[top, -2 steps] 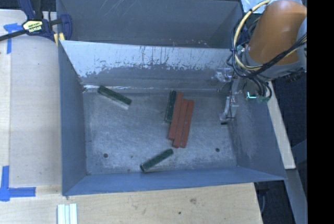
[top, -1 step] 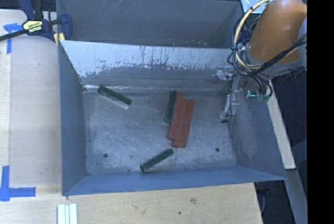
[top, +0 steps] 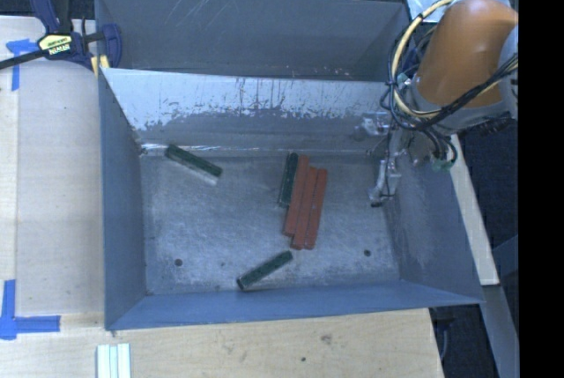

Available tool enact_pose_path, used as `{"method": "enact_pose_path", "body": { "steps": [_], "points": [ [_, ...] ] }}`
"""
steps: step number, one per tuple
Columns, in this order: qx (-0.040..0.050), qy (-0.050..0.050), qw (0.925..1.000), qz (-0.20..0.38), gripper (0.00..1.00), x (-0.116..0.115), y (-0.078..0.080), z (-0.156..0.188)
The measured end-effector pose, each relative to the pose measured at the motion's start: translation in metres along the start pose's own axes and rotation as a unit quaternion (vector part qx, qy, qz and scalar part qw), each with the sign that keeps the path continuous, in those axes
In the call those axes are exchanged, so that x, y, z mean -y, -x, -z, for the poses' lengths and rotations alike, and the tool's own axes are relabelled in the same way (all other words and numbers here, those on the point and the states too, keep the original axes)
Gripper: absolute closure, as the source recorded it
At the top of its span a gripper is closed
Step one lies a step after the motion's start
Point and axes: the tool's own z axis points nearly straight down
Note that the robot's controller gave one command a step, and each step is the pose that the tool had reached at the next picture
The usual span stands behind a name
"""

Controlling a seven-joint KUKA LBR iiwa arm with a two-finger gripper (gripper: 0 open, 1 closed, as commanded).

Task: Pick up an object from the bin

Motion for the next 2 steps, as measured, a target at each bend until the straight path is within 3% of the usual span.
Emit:
{"method": "enact_pose_path", "body": {
  "steps": [1, 2],
  "points": [
    [-0.0032, 0.002, 0.9895, 0.144, 0.00, -0.014, -0.013, 0.012],
    [0.0002, 0.001, 0.9733, 0.230, 0.00, -0.051, -0.022, 0.008]
  ]
}}
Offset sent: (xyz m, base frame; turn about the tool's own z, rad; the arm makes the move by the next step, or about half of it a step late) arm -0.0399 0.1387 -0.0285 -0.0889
